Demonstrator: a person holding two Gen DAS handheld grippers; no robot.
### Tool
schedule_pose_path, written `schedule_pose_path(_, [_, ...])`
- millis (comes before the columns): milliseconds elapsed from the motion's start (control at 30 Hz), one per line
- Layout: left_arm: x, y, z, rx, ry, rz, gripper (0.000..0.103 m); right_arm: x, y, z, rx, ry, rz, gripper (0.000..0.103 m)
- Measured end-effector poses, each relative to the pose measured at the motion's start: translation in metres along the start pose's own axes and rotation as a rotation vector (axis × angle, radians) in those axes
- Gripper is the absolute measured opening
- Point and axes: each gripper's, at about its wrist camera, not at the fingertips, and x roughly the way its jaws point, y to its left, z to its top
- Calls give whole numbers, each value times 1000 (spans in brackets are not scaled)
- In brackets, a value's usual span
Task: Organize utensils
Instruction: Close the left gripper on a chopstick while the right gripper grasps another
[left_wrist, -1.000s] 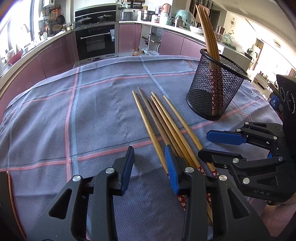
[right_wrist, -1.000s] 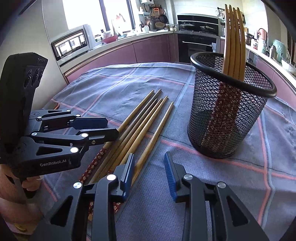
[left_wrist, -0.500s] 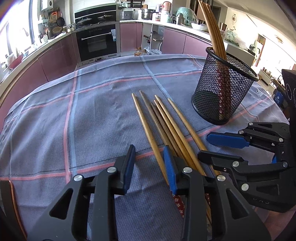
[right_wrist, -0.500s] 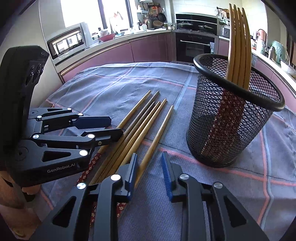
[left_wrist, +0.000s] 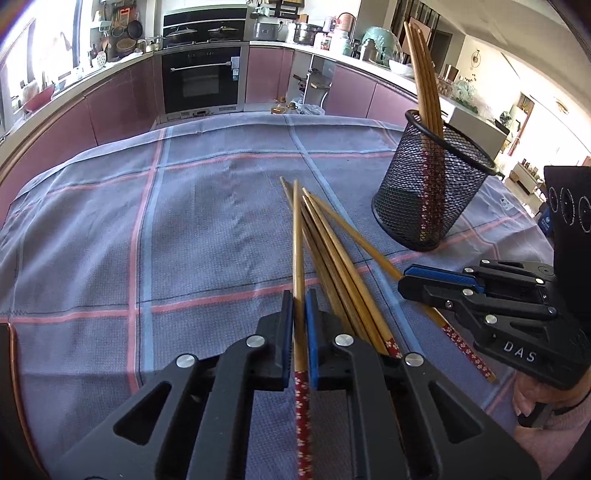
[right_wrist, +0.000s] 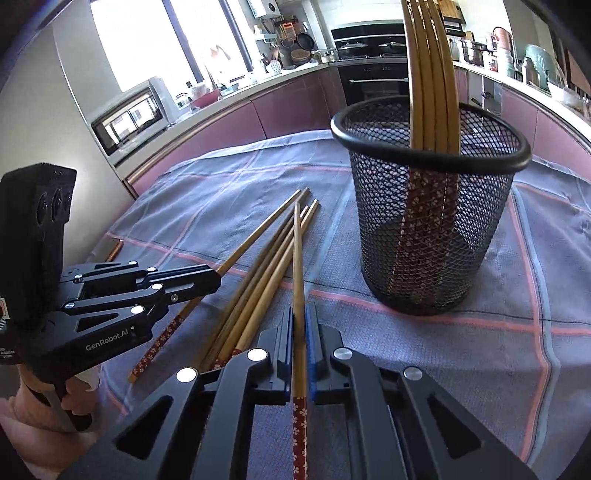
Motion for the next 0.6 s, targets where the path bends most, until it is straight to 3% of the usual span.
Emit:
schedule_pose_path(300, [-3, -6, -12, 51, 32, -18, 8, 2, 5, 0, -46, 33, 35, 6])
schedule_pose_path(600, [8, -7, -5, 91, 57, -35, 12, 13, 9, 5, -73, 56, 6, 7])
